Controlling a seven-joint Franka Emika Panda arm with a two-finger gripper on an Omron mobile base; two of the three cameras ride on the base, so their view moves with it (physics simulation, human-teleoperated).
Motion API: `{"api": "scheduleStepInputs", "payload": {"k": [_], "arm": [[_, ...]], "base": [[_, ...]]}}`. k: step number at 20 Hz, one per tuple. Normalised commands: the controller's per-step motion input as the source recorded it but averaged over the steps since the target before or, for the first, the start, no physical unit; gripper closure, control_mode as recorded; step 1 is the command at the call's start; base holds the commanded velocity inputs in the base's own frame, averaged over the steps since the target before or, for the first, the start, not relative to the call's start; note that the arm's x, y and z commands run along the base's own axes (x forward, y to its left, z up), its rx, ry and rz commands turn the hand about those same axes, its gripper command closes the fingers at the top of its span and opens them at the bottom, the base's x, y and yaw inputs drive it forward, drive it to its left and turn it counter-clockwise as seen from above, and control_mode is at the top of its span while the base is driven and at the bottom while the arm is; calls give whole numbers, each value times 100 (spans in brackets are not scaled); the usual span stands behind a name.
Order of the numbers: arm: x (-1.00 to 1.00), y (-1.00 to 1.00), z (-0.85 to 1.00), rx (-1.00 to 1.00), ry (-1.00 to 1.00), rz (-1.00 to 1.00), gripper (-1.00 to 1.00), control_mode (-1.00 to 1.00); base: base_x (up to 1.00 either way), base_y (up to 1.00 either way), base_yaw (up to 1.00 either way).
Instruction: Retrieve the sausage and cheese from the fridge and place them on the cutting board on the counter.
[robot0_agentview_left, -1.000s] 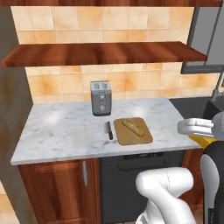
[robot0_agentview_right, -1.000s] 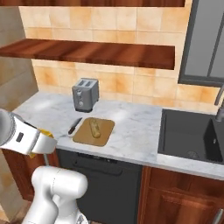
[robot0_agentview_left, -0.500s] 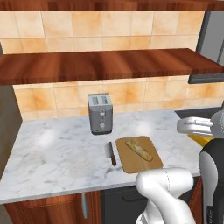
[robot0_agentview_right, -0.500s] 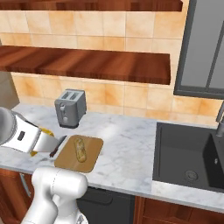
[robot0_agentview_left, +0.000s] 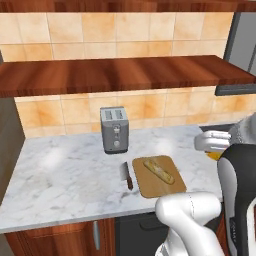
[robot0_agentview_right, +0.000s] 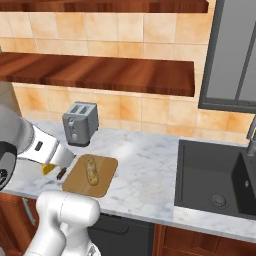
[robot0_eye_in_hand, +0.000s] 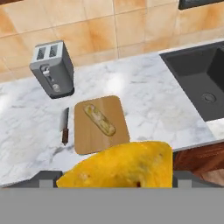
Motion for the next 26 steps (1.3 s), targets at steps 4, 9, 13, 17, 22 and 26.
{"api": "scheduleStepInputs", "payload": {"k": [4,9,13,17,22,26], "arm": [[91,0,-55,-3,35,20,100,-100],[67,5,-80,-8,3,19,100,-100],[43,13,-71,-10,-6,8,100,-100],[69,-1,-56,-2,-2,3,100,-100],[80,-11,-48,0,0,2,100,-100],[79,-16,-49,0,2,3,100,-100]], "base": [[0,0,0],[0,0,0],[0,0,0],[0,0,0],[0,0,0],[0,0,0]]}}
